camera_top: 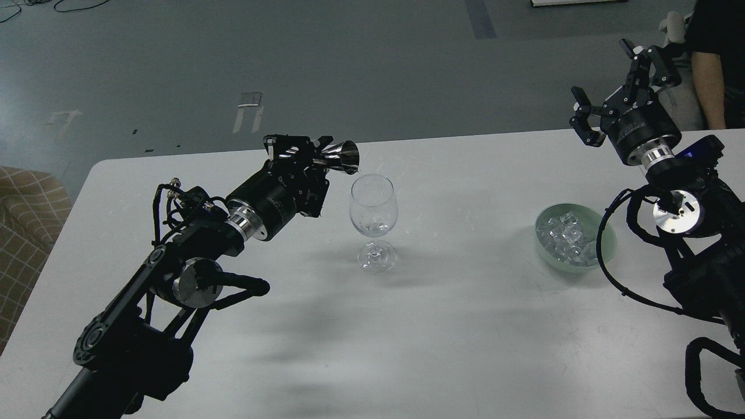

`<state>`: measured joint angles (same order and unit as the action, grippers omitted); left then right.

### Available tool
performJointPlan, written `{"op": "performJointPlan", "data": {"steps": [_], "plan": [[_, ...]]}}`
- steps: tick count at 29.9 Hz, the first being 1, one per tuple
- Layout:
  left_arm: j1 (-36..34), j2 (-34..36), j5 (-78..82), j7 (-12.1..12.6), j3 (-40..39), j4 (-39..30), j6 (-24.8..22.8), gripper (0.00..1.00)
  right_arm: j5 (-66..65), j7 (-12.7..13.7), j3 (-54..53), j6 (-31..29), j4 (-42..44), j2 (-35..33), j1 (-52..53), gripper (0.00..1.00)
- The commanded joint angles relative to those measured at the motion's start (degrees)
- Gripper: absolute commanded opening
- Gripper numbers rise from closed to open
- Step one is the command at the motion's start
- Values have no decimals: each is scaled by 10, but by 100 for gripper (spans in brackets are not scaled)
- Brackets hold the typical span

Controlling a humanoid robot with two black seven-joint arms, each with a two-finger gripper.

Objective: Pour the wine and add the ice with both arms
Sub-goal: 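Tilt the jigger cup over the wine glass to pour with the left gripper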

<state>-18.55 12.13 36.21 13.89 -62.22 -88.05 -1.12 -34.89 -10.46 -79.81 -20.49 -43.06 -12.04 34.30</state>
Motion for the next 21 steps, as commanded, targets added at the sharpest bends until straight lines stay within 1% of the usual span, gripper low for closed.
{"op": "performJointPlan", "data": {"steps": [1, 10, 21], "plan": [[-5, 6, 10, 0, 0, -1, -1, 0, 0, 0, 0, 0, 0, 0, 0, 100], [-20, 25, 35, 2, 1, -6, -3, 0, 0, 0, 0, 0, 0, 0, 0, 100], [-20, 31, 72, 7, 4, -22, -21, 0, 0, 0, 0, 0, 0, 1, 0, 100]]}}
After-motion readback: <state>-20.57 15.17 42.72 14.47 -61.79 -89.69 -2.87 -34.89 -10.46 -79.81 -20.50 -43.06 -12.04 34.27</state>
